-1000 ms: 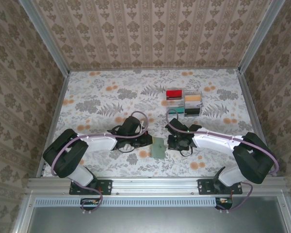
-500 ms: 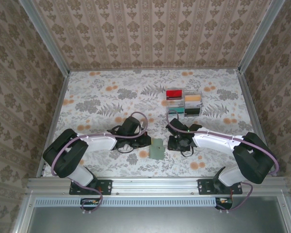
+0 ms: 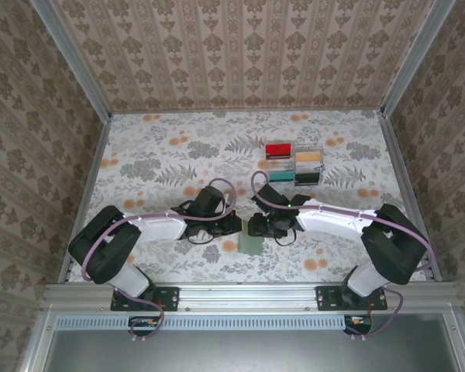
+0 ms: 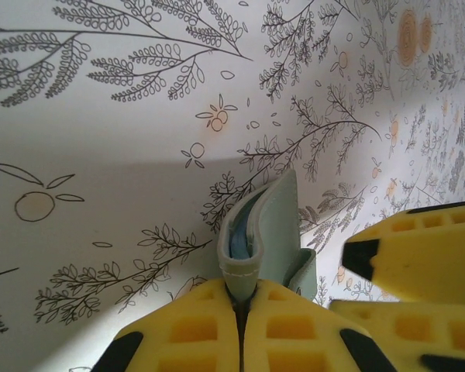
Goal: Put the credit cards into the card holder
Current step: Open the button on the card holder.
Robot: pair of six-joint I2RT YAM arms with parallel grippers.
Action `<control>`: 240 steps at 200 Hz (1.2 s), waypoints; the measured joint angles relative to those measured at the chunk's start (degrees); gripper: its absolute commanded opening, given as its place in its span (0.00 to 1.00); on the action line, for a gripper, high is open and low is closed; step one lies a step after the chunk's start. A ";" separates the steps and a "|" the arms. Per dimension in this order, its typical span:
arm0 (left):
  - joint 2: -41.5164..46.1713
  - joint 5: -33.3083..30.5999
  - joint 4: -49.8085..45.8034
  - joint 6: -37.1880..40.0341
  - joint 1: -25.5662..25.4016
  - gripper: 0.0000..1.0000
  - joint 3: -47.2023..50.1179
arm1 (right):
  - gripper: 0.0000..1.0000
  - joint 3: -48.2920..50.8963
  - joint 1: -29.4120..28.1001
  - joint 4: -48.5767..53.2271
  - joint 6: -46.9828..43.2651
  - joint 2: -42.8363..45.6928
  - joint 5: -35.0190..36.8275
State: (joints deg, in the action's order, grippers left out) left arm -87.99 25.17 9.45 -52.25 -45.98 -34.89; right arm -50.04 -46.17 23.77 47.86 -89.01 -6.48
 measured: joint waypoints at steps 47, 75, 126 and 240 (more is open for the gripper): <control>-0.04 -0.07 -0.22 -0.02 0.00 0.00 0.00 | 0.30 -4.13 -3.93 3.21 0.55 -5.97 6.03; -0.02 -0.09 -0.02 -0.02 -0.02 0.00 0.00 | 0.19 -4.90 -4.98 4.09 2.14 -6.23 8.96; 0.00 0.17 1.33 0.00 -0.11 0.00 0.00 | 0.08 -0.85 -2.58 2.32 3.43 -0.48 9.09; 0.52 0.15 0.48 0.02 0.33 0.00 0.17 | 0.28 2.84 0.94 5.27 1.99 1.31 11.02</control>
State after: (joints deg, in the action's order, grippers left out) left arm -87.46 25.32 9.93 -52.23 -45.65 -34.72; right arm -47.20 -45.23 29.04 49.84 -87.70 4.54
